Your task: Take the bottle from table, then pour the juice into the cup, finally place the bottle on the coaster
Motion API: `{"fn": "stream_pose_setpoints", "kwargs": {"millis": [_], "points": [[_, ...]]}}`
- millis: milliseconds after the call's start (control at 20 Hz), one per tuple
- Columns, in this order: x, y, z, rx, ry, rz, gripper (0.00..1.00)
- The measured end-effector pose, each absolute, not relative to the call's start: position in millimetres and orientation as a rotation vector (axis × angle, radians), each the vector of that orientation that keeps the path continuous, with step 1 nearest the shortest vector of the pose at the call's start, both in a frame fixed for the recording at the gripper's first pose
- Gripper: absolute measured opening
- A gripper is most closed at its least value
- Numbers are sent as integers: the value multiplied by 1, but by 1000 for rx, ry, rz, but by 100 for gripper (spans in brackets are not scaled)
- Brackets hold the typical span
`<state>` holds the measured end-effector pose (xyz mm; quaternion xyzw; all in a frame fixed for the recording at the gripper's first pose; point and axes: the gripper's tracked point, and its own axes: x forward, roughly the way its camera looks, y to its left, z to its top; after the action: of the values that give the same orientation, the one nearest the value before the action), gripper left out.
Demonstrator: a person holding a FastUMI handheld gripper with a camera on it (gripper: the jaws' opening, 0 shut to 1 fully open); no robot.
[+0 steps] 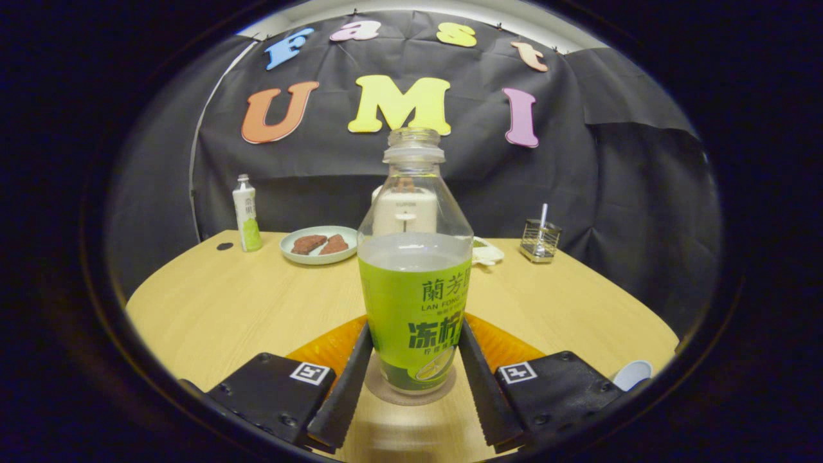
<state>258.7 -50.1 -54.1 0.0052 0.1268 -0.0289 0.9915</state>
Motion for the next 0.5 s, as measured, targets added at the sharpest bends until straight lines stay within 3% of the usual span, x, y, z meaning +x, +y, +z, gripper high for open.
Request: {"fn": "stream_pose_setpoints", "kwargs": {"millis": [500], "points": [[270,-42,-57,8,255,-19,83]]}}
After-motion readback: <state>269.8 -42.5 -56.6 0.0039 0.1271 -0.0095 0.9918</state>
